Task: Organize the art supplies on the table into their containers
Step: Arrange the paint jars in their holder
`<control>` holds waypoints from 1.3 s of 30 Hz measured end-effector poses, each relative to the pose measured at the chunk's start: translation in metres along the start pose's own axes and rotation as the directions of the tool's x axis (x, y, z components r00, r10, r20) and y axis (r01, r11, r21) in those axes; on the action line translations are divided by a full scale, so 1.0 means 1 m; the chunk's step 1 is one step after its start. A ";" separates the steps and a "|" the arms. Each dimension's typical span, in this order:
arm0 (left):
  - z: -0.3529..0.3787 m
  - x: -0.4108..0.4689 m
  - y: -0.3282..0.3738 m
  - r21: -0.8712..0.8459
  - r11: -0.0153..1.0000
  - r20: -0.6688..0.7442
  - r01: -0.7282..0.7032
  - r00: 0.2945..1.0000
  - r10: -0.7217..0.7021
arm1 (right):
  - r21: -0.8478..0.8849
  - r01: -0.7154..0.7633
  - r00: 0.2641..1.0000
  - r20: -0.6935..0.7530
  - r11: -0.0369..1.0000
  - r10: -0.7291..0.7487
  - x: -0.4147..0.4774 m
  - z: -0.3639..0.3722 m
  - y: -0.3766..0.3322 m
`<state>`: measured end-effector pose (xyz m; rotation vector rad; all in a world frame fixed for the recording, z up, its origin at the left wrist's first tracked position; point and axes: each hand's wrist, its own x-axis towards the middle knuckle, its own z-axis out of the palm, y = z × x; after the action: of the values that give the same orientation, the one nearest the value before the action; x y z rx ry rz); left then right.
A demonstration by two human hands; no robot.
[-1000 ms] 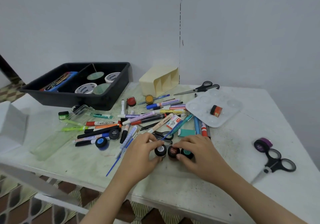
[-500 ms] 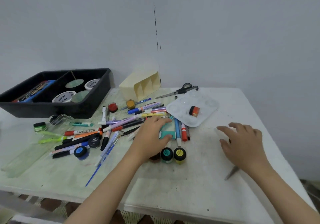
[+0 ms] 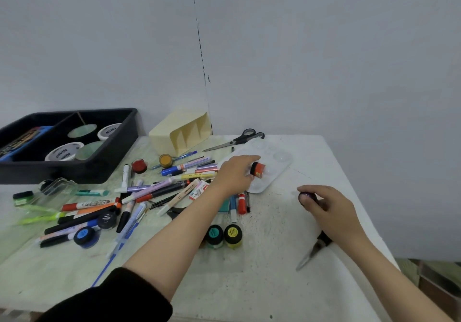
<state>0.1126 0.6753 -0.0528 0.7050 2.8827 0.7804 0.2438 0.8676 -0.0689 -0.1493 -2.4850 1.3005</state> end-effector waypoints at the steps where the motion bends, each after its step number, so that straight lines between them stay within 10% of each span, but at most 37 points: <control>1: 0.001 0.002 0.001 -0.021 1.000 0.001 0.004 1.000 -0.004 | 0.083 -0.055 0.998 0.026 0.995 0.053 -0.001 -0.001 -0.001; 23: -0.036 -0.057 -0.004 -0.592 0.806 -0.216 -0.006 0.964 -0.152 | 0.143 0.019 0.993 0.113 0.990 -0.036 -0.026 0.037 -0.011; 39: -0.095 -0.202 -0.109 -0.232 0.965 -0.148 0.120 0.977 -0.156 | 0.270 0.193 0.946 0.204 0.943 -0.252 -0.047 0.128 -0.098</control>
<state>0.2297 0.4573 -0.0338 0.4271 2.8815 1.1675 0.2504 0.6994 -0.0678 0.3600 -2.4085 1.5879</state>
